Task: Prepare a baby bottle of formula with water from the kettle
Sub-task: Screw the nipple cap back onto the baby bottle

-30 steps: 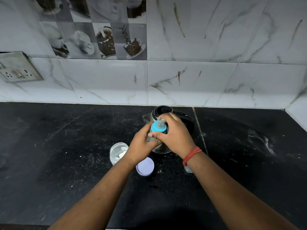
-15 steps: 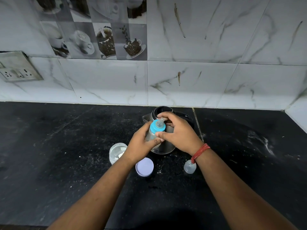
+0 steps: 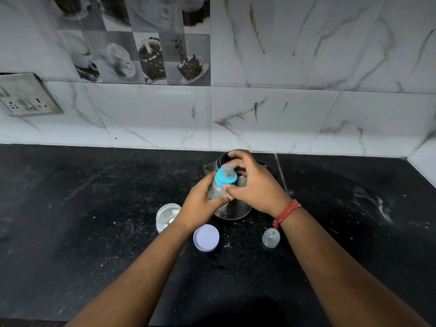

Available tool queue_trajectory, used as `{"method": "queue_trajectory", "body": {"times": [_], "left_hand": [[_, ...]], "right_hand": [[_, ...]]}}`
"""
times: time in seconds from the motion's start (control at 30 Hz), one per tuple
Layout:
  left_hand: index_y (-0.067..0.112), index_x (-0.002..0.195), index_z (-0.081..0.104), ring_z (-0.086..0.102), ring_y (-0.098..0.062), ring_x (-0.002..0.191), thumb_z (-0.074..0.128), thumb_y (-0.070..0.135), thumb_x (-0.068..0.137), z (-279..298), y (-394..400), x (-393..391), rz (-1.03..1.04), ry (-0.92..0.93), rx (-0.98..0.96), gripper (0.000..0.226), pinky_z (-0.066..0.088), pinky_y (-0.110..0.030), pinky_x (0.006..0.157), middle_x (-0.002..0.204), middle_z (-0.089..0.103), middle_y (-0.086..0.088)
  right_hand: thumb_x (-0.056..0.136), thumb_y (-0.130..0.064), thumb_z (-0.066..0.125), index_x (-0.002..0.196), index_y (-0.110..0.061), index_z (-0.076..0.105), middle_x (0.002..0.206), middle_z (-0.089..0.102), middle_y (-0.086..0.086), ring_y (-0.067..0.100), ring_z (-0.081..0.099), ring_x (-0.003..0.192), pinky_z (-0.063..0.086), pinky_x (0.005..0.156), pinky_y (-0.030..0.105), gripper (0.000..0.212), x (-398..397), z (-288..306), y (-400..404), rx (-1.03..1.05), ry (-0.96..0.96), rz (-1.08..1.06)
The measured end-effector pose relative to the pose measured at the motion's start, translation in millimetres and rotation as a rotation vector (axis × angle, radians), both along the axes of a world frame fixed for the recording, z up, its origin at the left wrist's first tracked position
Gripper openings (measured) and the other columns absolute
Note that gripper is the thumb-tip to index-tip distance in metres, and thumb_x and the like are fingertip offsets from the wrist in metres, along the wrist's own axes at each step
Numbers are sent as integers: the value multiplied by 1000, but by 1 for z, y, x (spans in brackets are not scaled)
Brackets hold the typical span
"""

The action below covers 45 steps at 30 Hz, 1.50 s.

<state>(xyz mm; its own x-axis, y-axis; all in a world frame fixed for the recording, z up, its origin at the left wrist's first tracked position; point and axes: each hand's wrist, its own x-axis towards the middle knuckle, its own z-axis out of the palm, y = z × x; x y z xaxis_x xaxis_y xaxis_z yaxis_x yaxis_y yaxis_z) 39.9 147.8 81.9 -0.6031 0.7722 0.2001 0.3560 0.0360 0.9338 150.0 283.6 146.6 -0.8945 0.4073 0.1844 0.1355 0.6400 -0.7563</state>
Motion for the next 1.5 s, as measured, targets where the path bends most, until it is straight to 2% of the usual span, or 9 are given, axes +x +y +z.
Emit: {"method": "queue_trajectory", "body": {"times": [0.17, 0.33, 0.43, 0.57, 0.8, 1.03, 1.13, 1.27, 1.5], "left_hand": [[27, 136, 58, 66, -3, 113, 81, 21, 88, -4, 1, -1, -3, -4, -4, 53, 51, -24, 97, 122, 71, 14], [31, 135, 58, 65, -2, 115, 80, 25, 88, -1, 0, 2, -7, -16, -1, 52, 51, -22, 98, 123, 70, 15], [35, 133, 58, 66, -2, 113, 79, 23, 89, -1, 1, 5, -9, -38, -5, 50, 50, -18, 95, 121, 71, 16], [31, 134, 57, 67, 0, 109, 79, 17, 89, -1, 0, 5, -7, -51, -1, 52, 49, -15, 91, 118, 72, 13], [37, 128, 58, 66, 1, 110, 81, 18, 88, 2, 1, 3, 7, -62, 9, 50, 50, -16, 94, 117, 71, 24], [39, 130, 57, 66, -1, 113, 81, 22, 88, 2, 1, 8, -12, -47, -2, 51, 51, -20, 95, 121, 71, 14], [40, 130, 56, 65, -1, 114, 80, 22, 89, 2, 0, 7, -13, -48, 3, 51, 50, -19, 96, 123, 70, 15], [47, 126, 55, 66, 0, 114, 81, 20, 88, 5, -2, 6, -2, -61, 2, 53, 51, -18, 96, 121, 70, 21], [49, 126, 55, 65, 1, 114, 80, 21, 88, 5, 1, 9, -6, -60, -1, 53, 52, -18, 96, 121, 70, 21]], "right_hand": [[76, -17, 82, 144, -29, 35, 124, 65, -14, 10, 61, 119, 47, 109, 38, 84, -3, -8, -3, -9, -9, -24], [73, -27, 89, 146, -21, 40, 107, 56, -19, 0, 58, 101, 46, 93, 19, 88, -2, -11, -10, -2, 21, -117], [69, -38, 91, 143, -19, 43, 124, 59, 0, 16, 58, 113, 49, 100, 34, 90, -4, -15, -17, 78, 52, -169], [65, -54, 88, 145, -20, 39, 130, 59, 0, 17, 54, 121, 48, 103, 36, 100, -3, -11, -17, 174, -13, -194], [85, -19, 80, 144, -25, 42, 132, 65, -10, 7, 58, 127, 44, 113, 42, 70, 3, -12, 5, -107, 54, -25], [73, -34, 88, 129, -18, 57, 107, 54, -13, 4, 56, 98, 50, 89, 27, 67, -2, -24, -15, 3, 164, -202], [73, -39, 87, 134, -19, 52, 119, 56, -9, 4, 56, 105, 50, 94, 26, 74, 0, -23, -14, 4, 137, -182], [86, -12, 79, 143, -20, 45, 134, 62, -7, 1, 57, 126, 44, 112, 32, 67, 7, -19, 1, -182, 119, -17], [78, -18, 86, 134, -26, 54, 106, 59, -17, 7, 60, 104, 52, 97, 33, 65, 1, -23, -3, -110, 138, -114]]}}
